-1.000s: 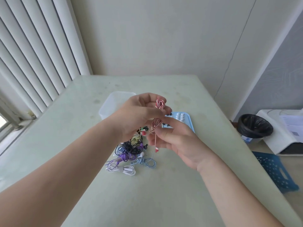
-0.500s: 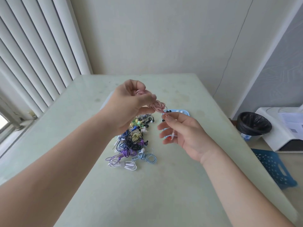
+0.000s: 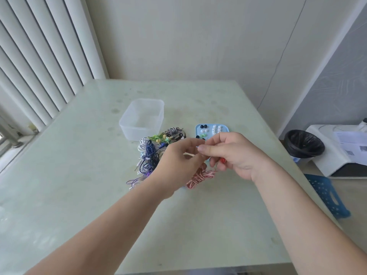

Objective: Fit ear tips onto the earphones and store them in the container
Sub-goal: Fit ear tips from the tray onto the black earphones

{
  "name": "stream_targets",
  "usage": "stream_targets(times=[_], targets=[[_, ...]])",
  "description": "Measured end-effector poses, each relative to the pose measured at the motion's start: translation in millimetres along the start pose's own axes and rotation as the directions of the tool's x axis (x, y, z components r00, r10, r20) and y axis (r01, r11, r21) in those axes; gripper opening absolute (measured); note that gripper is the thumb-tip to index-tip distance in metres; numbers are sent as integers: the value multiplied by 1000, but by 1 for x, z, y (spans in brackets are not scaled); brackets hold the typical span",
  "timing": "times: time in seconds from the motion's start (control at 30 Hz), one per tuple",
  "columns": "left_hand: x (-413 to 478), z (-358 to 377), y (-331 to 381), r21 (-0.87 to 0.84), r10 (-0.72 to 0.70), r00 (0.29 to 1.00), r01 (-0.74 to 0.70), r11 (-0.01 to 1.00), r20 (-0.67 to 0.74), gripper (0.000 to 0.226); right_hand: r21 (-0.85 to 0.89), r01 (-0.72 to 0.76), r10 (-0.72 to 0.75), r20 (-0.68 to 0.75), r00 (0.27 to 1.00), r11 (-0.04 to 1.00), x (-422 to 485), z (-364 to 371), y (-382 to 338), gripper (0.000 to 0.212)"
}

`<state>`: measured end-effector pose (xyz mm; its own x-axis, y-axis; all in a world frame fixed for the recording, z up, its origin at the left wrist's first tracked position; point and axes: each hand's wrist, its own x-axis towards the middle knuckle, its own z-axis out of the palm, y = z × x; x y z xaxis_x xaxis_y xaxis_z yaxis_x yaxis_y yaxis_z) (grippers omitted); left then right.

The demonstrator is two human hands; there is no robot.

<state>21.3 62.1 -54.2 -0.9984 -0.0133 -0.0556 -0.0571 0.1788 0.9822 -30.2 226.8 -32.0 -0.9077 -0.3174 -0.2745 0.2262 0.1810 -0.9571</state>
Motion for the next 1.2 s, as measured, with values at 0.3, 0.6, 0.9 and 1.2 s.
stream_targets(times=[0.3,0.6,0.9,1.2], targets=[[8,3,-17,-59,-52,988,44,997,-144,15,371,26,-31,8,999,928,-3,-17,21,31],[10,-2,-18,-398,-131,991,111,910,-22,19,351,-31,-9,112,994,936,-4,-10,24,37],[7,-1,-16,-471,-215,965,120,874,-153,17,455,92,-30,-143,989,886,-6,-2,24,33],[4,-4,-15,-494,-190,975,109,863,-118,43,448,180,-99,-197,975,876,-11,-7,20,27]])
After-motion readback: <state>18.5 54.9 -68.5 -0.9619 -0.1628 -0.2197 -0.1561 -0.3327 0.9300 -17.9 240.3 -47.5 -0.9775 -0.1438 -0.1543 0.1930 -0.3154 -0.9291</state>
